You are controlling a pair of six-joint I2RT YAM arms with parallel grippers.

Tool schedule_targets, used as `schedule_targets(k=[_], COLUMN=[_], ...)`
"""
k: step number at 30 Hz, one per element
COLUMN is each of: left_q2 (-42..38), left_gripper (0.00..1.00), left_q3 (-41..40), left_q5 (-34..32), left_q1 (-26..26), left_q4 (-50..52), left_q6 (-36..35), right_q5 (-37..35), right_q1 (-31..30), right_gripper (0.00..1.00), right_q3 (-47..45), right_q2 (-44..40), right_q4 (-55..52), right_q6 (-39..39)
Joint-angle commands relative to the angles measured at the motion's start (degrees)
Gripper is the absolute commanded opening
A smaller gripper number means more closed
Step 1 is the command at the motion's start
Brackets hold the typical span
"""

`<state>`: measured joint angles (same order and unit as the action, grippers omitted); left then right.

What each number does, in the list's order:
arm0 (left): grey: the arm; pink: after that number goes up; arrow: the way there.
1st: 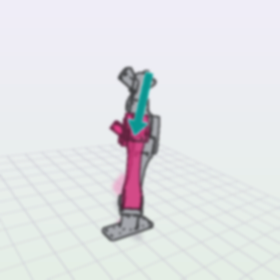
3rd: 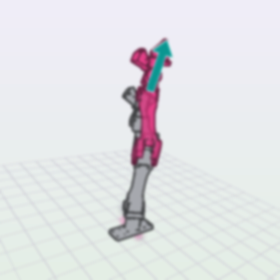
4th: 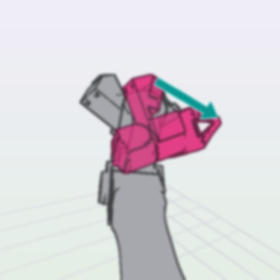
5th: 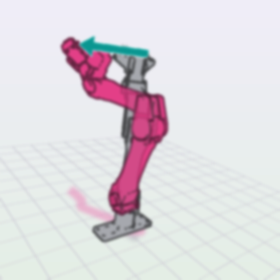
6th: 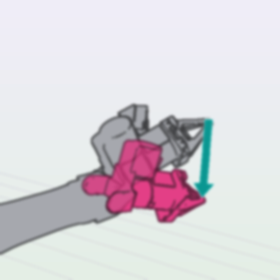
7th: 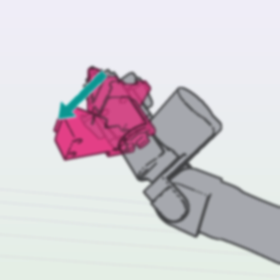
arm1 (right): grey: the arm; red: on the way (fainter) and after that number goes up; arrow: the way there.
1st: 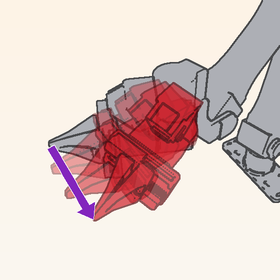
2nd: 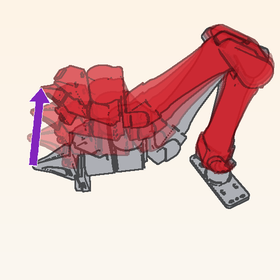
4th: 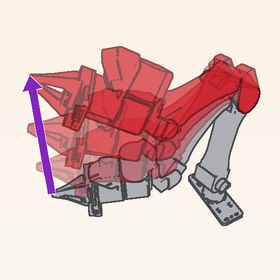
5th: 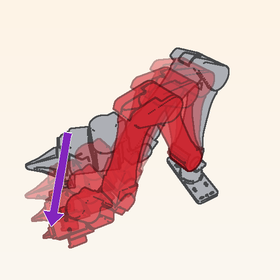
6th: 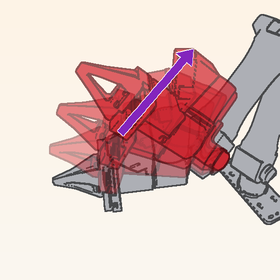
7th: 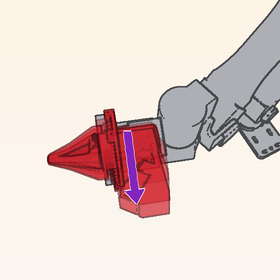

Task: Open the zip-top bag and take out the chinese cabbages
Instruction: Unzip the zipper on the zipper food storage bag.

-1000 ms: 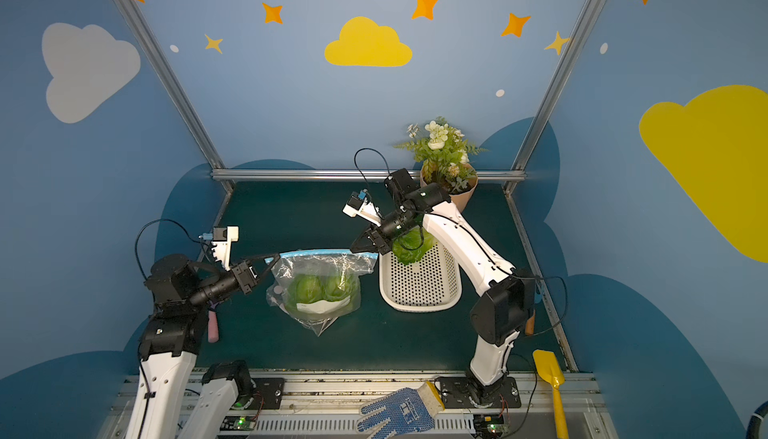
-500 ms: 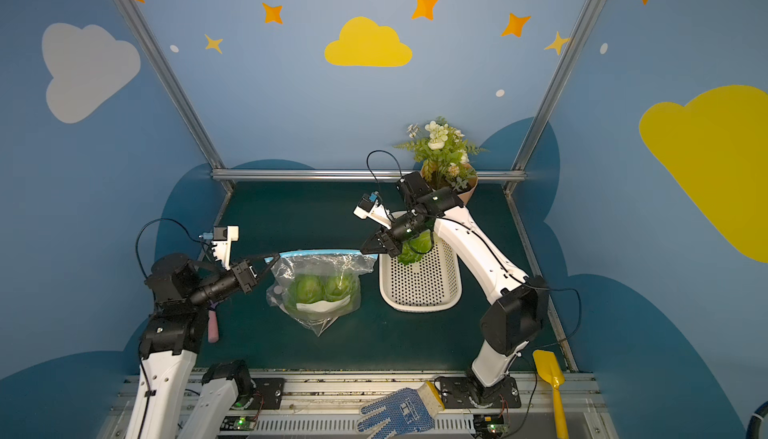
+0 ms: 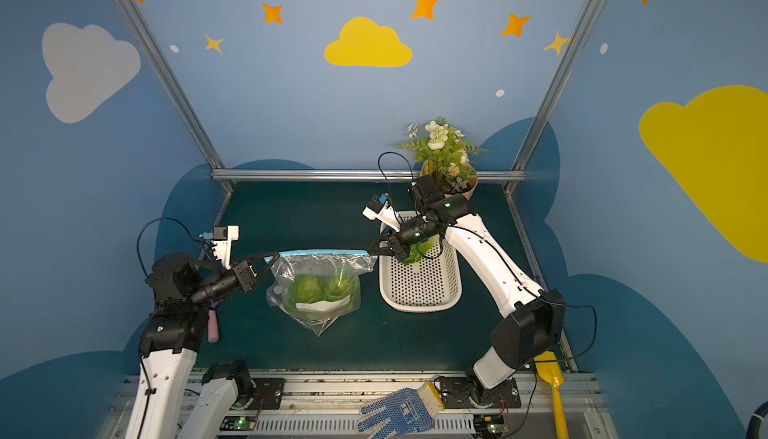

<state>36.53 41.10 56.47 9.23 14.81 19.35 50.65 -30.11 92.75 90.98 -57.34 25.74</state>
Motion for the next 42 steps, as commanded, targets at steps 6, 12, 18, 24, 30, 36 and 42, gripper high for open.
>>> schedule_targets(k=[6,12,18,24,30,36,42], left_q2=[-1.31,-1.88,-3.41,-4.73,-5.16,-6.03,-4.42], left_gripper=[0.04,0.04,0.09,0.19,0.34,0.64,0.72], left_q3=[2.68,2.09,2.65,5.02,5.83,6.8,11.47], left_q5=[1.72,1.15,-1.15,-3.06,-2.4,-5.62,-19.35], left_q1=[-1.13,-6.35,-11.32,-13.57,-14.24,-14.27,-14.24], left_q4=[-0.23,0.16,0.59,1.64,4.87,7.05,8.47], left_q6=[0.08,0.66,1.36,1.11,0.19,-0.7,-2.5], right_q5=[1.49,1.37,-4.01,-4.01,-1.62,0.12,6.03], right_q1=[-2.32,-4.24,-5.16,-5.18,-5.05,-4.49,-4.26], right_gripper=[0.0,0.0,0.0,0.0,0.0,0.0,0.0], right_q3=[-2.14,-1.48,-1.08,2.44,6.8,4.81,1.94], right_q2=[-1.36,0.17,1.46,6.0,11.38,11.3,8.42], right_q4=[13.03,20.63,30.26,41.66,45.55,46.84,46.25], right_q6=[-7.75,-12.2,-14.64,-17.65,-18.79,-17.87,-15.9])
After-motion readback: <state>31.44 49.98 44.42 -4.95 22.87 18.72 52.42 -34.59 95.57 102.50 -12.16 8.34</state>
